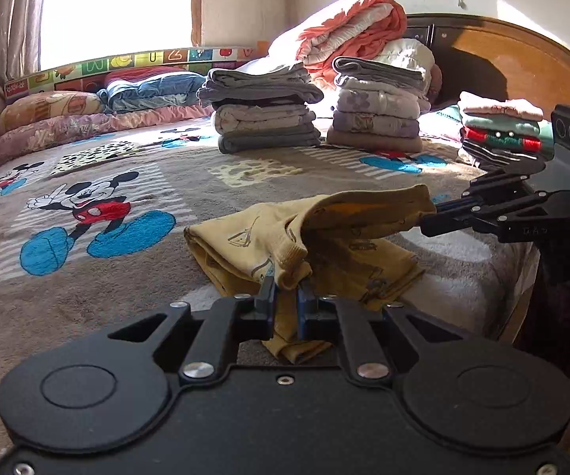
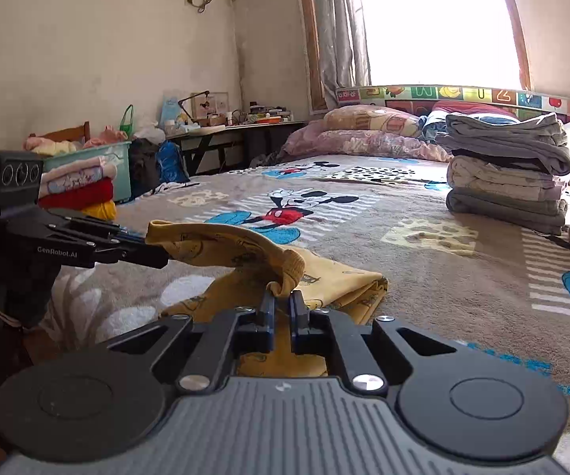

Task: Fold clothes
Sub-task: 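Fold the held end over onto the strip with the right gripper, then grasp the folded sleepsuit bundle with the right gripper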

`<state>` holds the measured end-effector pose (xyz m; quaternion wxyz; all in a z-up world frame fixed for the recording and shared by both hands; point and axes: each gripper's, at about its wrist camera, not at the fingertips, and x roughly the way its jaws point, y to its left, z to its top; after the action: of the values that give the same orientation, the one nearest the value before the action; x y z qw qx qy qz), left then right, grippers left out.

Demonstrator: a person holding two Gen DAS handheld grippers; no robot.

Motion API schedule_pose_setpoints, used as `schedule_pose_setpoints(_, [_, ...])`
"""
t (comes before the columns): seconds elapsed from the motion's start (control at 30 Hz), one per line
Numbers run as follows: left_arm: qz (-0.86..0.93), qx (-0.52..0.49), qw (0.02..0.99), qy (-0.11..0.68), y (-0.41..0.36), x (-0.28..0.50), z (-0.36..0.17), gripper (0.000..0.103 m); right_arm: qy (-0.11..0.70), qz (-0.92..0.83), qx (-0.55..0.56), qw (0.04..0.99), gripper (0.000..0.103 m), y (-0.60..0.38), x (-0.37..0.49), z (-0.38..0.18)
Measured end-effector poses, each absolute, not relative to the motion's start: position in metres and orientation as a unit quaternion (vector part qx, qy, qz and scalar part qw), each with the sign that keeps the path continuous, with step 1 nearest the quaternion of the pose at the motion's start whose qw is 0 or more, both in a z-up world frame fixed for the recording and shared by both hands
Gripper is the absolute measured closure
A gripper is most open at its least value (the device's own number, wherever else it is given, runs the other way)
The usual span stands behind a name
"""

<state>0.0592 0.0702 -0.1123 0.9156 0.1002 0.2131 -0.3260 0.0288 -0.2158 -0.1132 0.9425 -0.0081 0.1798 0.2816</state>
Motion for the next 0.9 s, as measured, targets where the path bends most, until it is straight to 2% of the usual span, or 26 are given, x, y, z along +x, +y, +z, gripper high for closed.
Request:
schedule_pose_setpoints(0.33, [-0.307,0.278,0.885,0.212,0.060,0.027,-0.131,0.094,0.177,0.238,-0.198,0.934,0.092,-0.193,-0.007,-0.126])
schedule_pose_setpoints(0.37, [-0.306,0.282,0.883,0.215,0.065,0.024,-0.129,0.094,0.178,0.229,-0.216,0.932,0.086,-0.192,-0.011,-0.127])
schedule_pose_setpoints(0.43, [-0.303,0.242,0.895,0.219,0.078,0.024,-0.119,0.094,0.185,0.220,-0.238,0.928,0.079,-0.193,-0.019,-0.128])
schedule_pose_setpoints(0.53, [-0.295,0.116,0.929,0.192,0.101,0.035,-0.096,0.093,0.180,0.209,-0.212,0.937,0.072,-0.205,-0.029,-0.121])
schedule_pose_setpoints(0.67, [-0.266,-0.034,0.946,0.182,0.099,0.063,-0.087,0.093,0.173,0.207,-0.093,0.958,0.072,-0.224,-0.011,-0.107])
schedule_pose_setpoints(0.83, [-0.244,-0.032,0.946,0.213,0.064,0.088,-0.099,0.093,0.172,0.214,-0.042,0.961,0.072,-0.205,0.026,-0.108])
schedule_pose_setpoints(0.9, [-0.245,0.040,0.937,0.248,0.047,0.089,-0.115,0.093,0.174,0.217,-0.049,0.959,0.072,-0.192,0.037,-0.113])
